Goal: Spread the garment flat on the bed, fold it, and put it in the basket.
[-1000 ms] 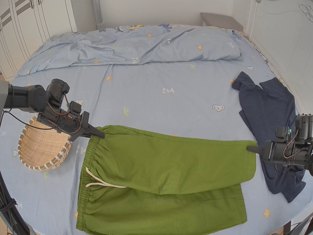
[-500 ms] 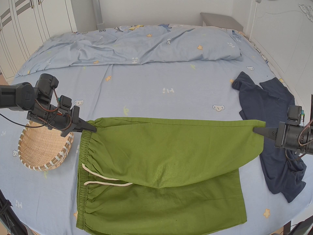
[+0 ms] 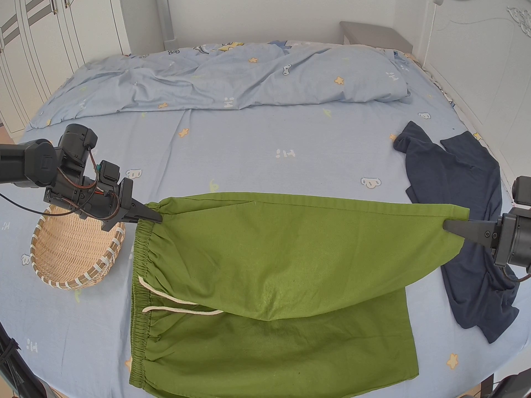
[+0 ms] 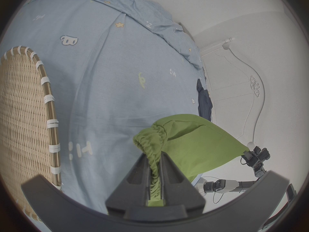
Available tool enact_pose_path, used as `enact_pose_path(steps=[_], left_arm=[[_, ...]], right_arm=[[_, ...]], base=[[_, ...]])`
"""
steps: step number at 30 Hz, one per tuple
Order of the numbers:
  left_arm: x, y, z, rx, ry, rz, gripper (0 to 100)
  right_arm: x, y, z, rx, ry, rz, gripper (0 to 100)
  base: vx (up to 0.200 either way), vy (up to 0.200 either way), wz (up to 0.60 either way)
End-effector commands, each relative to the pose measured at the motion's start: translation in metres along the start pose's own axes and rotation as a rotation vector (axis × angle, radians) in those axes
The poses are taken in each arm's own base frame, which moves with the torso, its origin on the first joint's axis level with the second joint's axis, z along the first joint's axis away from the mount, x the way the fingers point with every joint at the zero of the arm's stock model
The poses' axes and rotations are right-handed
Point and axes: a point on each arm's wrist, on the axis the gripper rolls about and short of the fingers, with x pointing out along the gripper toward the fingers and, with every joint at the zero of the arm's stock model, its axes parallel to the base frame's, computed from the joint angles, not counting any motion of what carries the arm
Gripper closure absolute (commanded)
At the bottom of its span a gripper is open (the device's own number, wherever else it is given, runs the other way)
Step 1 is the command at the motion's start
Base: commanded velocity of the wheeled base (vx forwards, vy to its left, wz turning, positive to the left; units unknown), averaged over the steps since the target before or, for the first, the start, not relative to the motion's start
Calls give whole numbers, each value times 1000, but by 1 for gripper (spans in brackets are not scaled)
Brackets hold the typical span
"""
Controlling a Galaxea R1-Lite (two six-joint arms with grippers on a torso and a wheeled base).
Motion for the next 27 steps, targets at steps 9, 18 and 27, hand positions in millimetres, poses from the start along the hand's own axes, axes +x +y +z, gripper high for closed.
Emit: enact_pose_path(steps=[9,18,27], left_arm=[[-2,10,1,9,-47,8,100],[1,26,0,37,-114,11,100],[6,30,7,43,-234,-21,100]], right_arm=[[46,-47,14,55,-12,-78,100],[93,-82,38,42,-39,-32,100],[128,-106,58,27,-67,-40,100]], base=[[0,0,0],[0,0,0],[0,0,0]])
